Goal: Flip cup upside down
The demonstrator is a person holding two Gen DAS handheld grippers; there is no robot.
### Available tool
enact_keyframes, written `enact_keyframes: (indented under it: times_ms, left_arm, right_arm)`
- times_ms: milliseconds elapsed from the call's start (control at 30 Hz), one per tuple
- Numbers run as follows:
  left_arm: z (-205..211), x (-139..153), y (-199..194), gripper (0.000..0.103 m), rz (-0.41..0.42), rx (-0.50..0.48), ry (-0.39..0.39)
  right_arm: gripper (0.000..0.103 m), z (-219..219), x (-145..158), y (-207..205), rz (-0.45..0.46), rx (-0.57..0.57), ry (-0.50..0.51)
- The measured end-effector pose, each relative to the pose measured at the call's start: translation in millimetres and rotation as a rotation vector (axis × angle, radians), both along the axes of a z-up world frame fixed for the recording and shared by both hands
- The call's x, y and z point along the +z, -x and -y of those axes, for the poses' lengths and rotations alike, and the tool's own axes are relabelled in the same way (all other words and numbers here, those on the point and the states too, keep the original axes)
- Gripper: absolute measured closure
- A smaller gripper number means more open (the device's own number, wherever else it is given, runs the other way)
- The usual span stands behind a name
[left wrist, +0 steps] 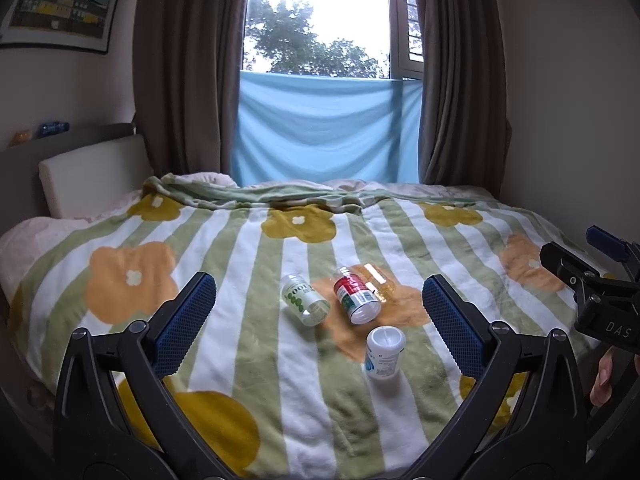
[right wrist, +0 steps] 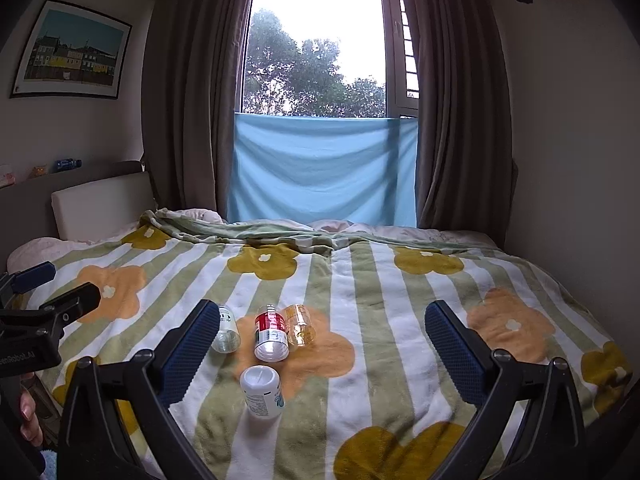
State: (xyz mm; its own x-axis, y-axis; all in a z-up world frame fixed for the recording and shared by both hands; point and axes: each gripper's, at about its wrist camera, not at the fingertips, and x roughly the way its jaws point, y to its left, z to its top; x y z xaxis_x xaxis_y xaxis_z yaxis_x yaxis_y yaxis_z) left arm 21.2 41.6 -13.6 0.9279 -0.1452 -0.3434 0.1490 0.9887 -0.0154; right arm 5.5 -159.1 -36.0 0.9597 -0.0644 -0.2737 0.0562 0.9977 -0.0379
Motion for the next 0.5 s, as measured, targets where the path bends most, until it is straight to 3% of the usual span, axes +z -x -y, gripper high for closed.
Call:
enact_keyframes:
  times_ms: [500]
  left_arm:
    - [4.1, 4.6, 4.3, 0.0, 0.004, -0.013, 0.045]
  right_arm:
    - [0.0, 3.7, 1.6, 1.4, 0.01, -0.006, 0.007]
